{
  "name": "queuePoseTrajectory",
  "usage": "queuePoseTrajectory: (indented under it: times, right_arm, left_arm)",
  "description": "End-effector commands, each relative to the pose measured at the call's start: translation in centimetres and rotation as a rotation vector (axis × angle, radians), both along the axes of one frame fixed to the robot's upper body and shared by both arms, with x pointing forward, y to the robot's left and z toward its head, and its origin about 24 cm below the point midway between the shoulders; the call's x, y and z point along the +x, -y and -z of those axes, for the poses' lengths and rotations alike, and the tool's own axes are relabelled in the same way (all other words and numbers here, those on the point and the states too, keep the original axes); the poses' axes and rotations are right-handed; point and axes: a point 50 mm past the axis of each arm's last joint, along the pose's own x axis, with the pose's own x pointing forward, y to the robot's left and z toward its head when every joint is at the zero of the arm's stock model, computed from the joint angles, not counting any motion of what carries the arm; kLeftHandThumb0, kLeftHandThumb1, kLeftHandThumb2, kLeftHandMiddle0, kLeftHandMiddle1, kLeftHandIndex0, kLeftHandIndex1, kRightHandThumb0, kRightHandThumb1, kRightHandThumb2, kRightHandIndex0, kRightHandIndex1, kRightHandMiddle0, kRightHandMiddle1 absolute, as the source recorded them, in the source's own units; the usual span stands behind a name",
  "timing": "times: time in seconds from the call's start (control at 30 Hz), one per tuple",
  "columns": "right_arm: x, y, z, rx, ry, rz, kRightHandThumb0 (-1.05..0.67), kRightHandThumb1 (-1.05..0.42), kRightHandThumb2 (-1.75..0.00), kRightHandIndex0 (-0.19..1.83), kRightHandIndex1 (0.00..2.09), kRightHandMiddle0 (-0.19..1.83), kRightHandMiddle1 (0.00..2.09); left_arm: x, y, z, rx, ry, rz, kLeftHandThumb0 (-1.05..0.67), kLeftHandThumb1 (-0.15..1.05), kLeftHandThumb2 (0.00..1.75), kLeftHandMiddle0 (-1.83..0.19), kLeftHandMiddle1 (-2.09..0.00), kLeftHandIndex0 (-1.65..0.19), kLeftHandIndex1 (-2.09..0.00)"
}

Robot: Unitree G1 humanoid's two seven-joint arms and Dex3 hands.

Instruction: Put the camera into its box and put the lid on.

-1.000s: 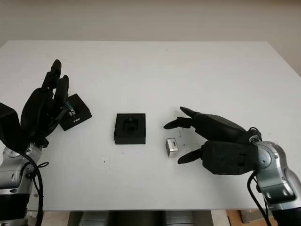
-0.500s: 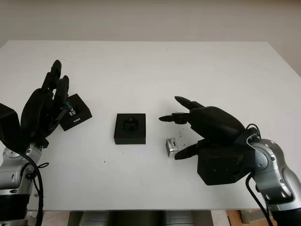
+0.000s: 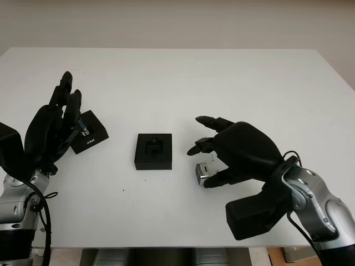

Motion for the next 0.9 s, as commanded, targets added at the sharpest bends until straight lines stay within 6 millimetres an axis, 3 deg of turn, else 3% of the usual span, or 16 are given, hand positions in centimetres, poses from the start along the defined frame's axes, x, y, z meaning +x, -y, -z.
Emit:
queuePoseTrajectory:
  times: [0.0, 0.87]
  right_arm:
    - [-0.09, 0.16, 0.11, -0.027, -0.005, -0.002, -0.75, -0.86, -0.05, 0.29, 0.09, 0.66, 0.57]
    - [-0.05, 0.2, 0.77, -0.06, -0.011, -0.003, -0.76, -0.89, -0.06, 0.31, 0.07, 0.67, 0.54]
  left_arm:
    - [-0.03, -0.09, -0.25, -0.008, 0.019, 0.0, -0.76, 1.05, 0.56, 0.19, 0.0, 0.19, 0.0]
    - [-0.13, -0.18, -0.16, -0.008, 0.015, -0.009, -0.76, 1.05, 0.56, 0.19, 0.0, 0.19, 0.0]
